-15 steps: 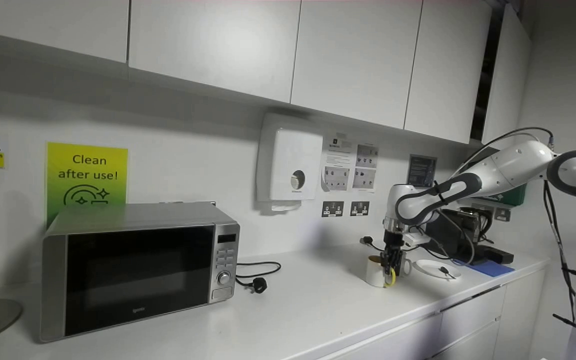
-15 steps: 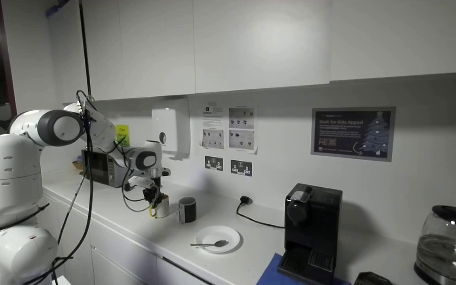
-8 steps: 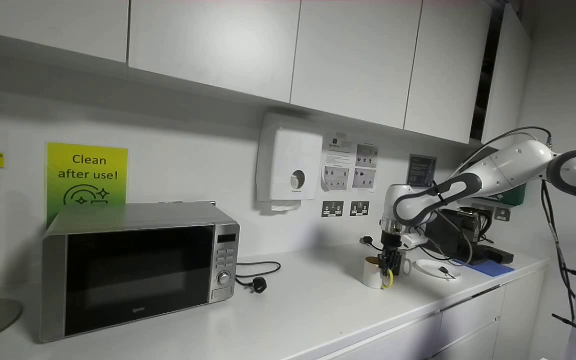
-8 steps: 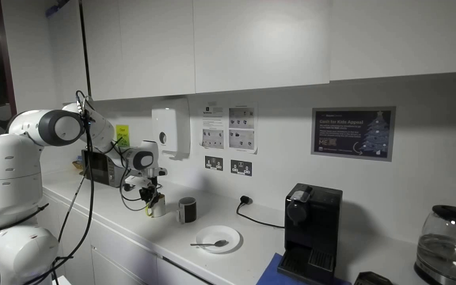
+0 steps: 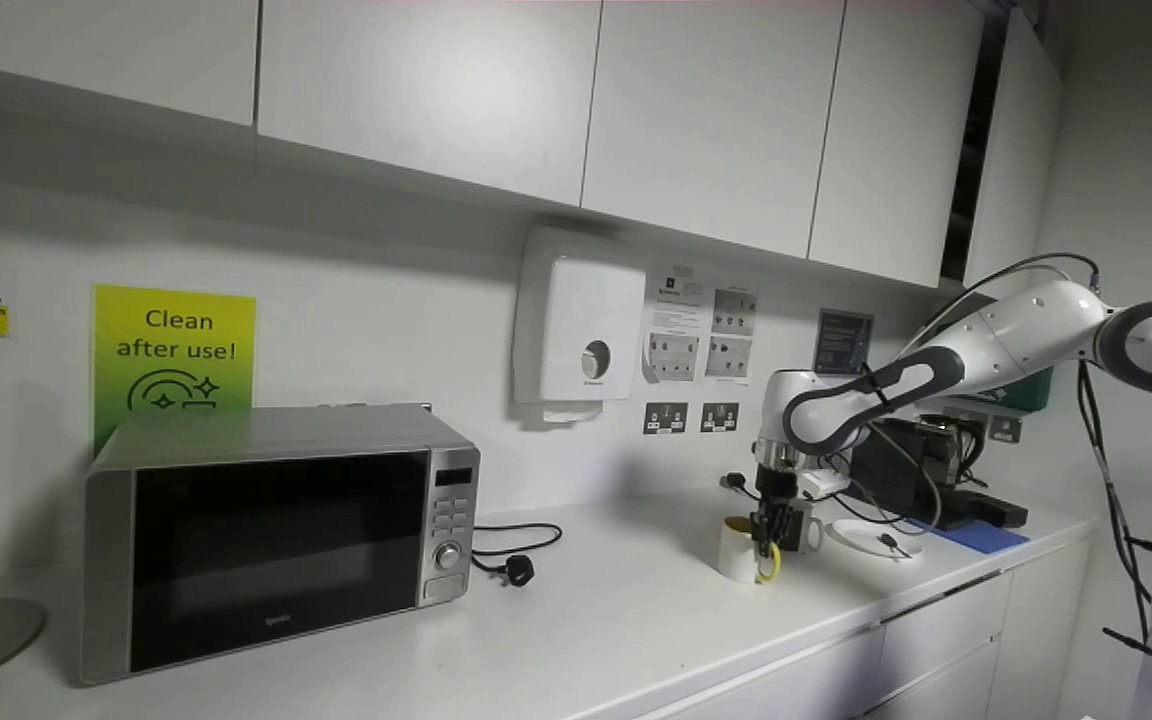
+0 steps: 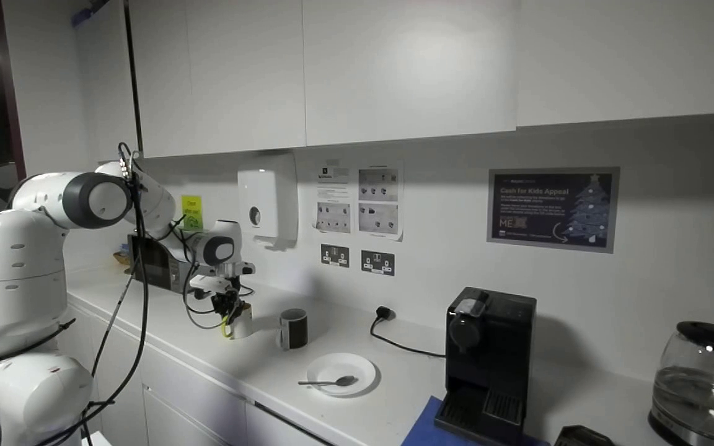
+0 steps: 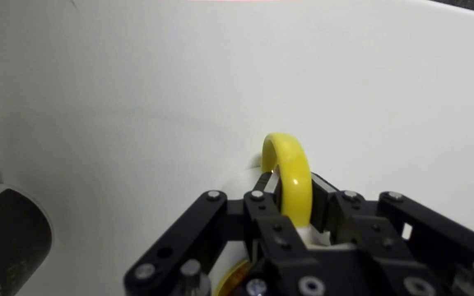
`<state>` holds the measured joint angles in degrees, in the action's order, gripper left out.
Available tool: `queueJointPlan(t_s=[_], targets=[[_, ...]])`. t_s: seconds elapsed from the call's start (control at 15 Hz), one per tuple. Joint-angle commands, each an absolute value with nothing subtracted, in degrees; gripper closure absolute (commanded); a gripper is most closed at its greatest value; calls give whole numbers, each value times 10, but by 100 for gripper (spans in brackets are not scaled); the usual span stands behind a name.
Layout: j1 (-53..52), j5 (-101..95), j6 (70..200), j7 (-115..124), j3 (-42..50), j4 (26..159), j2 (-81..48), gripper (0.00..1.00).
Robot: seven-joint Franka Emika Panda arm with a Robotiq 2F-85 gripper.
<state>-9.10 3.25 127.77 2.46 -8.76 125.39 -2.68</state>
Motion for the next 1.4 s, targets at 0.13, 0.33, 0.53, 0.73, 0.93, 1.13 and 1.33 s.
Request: queueJointPlan(t_s=[0.13, 0.33, 0.53, 0.73, 0.93, 1.13, 1.33], targets=[[-94, 67, 1264, 55, -94, 1217, -47, 97], [-95, 94, 1265, 56, -97, 1206, -57, 97], [-97, 101, 1264, 60, -97, 1196, -67, 65], [-98, 95, 1259, 68, -95, 1196, -61, 49], [-95, 94, 1244, 74, -93, 1206, -42, 27], [-90, 95, 1216, 70, -88, 1222, -17, 6], [-80, 86, 1197, 66, -75, 1239, 9, 0]])
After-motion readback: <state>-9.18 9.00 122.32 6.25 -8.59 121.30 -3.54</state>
